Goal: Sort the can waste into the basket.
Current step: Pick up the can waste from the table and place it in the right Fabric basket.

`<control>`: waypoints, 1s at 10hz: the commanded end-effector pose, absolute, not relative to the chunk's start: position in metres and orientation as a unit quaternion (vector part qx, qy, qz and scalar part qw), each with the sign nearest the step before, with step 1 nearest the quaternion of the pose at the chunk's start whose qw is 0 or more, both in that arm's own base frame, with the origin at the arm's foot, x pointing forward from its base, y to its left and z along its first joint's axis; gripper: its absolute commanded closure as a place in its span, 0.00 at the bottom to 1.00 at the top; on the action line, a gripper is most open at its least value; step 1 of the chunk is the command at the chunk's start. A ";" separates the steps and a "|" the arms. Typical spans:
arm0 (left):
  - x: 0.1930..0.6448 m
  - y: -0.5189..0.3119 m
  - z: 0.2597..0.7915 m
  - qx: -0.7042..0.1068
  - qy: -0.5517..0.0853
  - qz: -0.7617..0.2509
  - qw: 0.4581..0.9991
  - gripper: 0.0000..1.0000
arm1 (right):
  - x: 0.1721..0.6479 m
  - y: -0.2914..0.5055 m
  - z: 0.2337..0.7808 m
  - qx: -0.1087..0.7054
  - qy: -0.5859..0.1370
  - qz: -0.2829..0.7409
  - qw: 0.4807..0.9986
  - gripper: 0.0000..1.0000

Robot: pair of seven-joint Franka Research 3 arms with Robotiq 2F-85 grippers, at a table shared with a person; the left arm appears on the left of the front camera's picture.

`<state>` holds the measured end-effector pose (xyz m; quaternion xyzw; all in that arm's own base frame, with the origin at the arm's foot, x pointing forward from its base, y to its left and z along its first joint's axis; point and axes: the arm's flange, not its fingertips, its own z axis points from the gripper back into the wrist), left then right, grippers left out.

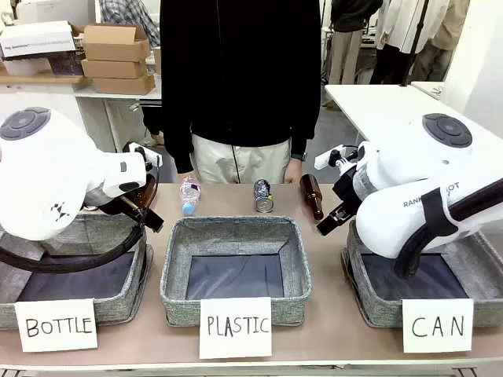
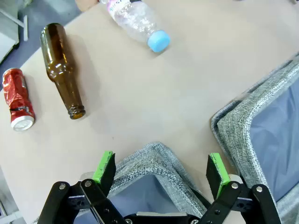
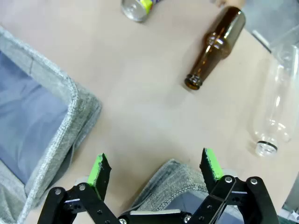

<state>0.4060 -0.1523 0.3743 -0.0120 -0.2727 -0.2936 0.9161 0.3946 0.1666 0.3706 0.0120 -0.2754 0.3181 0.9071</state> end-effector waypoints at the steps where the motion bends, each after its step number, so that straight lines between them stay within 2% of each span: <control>1: 0.406 -0.152 0.374 -0.012 -0.273 -0.294 0.916 0.00 | 0.395 0.167 0.371 0.012 -0.275 0.318 0.907 0.00; 10: 0.406 -0.152 0.374 -0.012 -0.273 -0.294 0.916 0.00 | 0.395 0.167 0.371 0.012 -0.275 0.318 0.907 0.00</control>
